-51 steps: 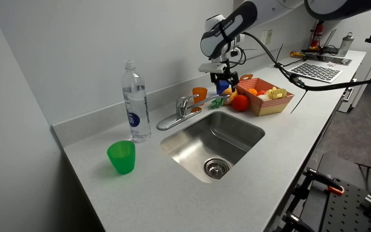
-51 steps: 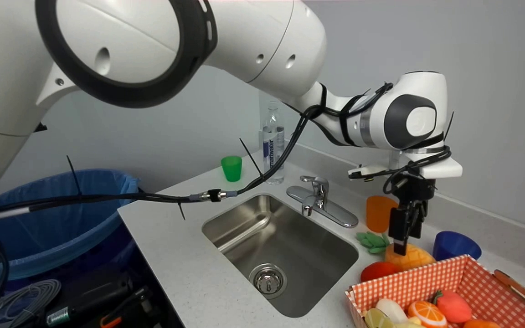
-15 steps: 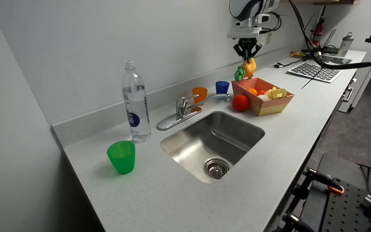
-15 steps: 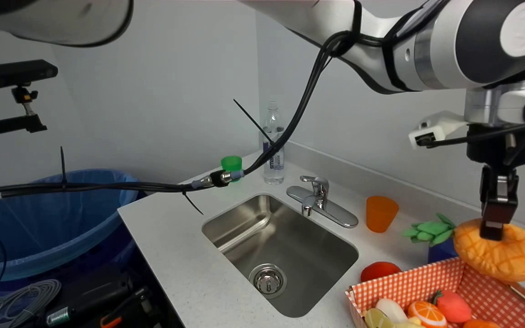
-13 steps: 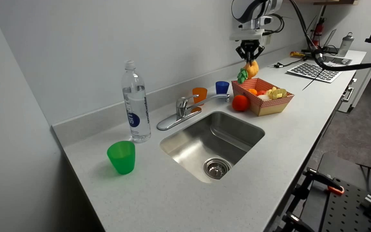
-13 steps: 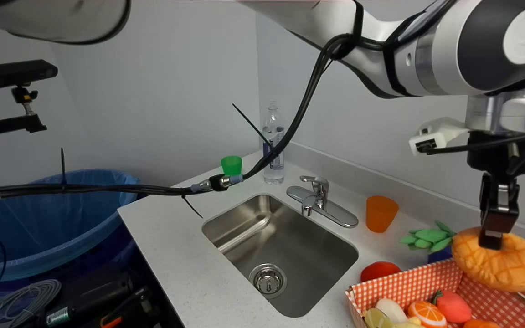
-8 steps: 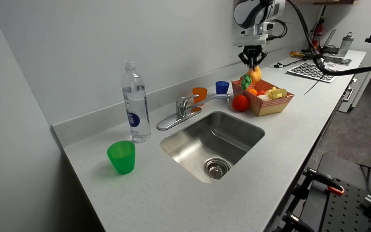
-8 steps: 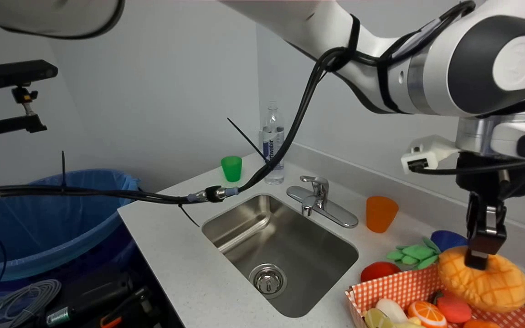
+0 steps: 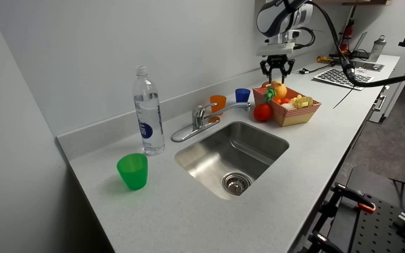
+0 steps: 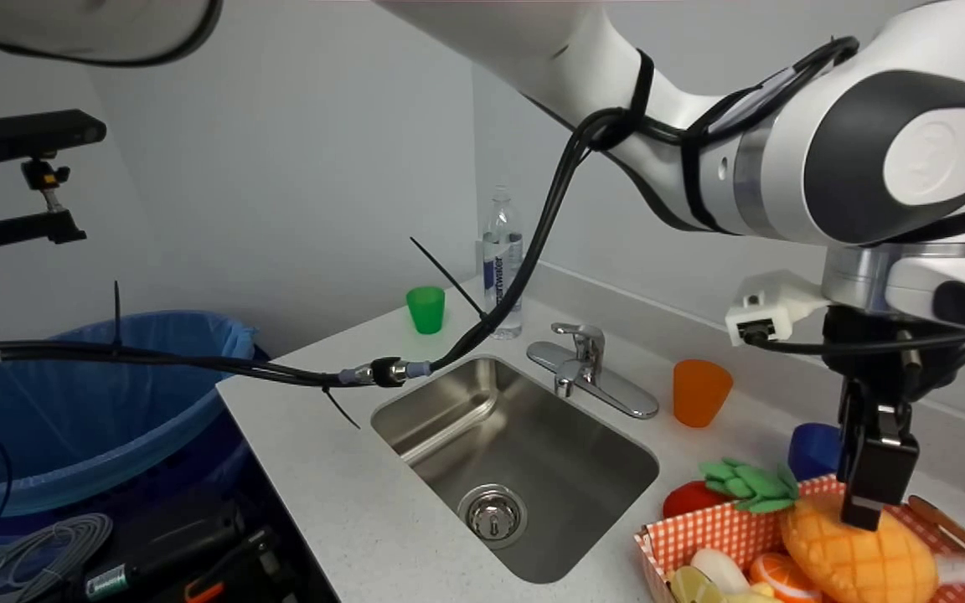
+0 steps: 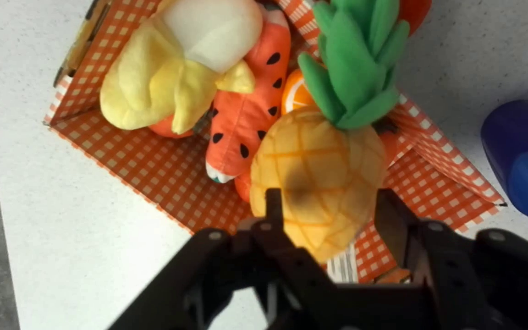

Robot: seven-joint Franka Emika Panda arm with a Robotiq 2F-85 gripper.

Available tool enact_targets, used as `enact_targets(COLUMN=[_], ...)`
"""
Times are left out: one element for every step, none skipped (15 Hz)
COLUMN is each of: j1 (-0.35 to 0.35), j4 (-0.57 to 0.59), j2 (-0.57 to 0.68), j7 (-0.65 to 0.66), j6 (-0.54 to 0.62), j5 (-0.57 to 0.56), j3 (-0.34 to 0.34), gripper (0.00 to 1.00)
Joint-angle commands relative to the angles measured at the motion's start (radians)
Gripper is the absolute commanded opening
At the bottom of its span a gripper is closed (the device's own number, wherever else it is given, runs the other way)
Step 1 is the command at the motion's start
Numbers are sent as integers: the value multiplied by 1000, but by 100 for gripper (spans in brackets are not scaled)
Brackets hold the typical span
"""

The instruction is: Put the pineapple in the basket

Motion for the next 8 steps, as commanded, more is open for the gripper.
enact_targets(j1=[14,15,16,18,18,23,26,19], j4=[-44,-42,-41,-40,-39,-36,-32,6], j2=[-43,-45,-47,-50,-54,-56,-58,-19], j7=[-30,-33,-37,-39,-41,-30,-26,-25], j6=[39,44,49,55,58,58,51,31], j5=[4,4,6,7,10,7,3,9], j3=[-12,-11,-10,-10,-9,-12,-13,-13], gripper=[87,95,99,100,100,100,100,100])
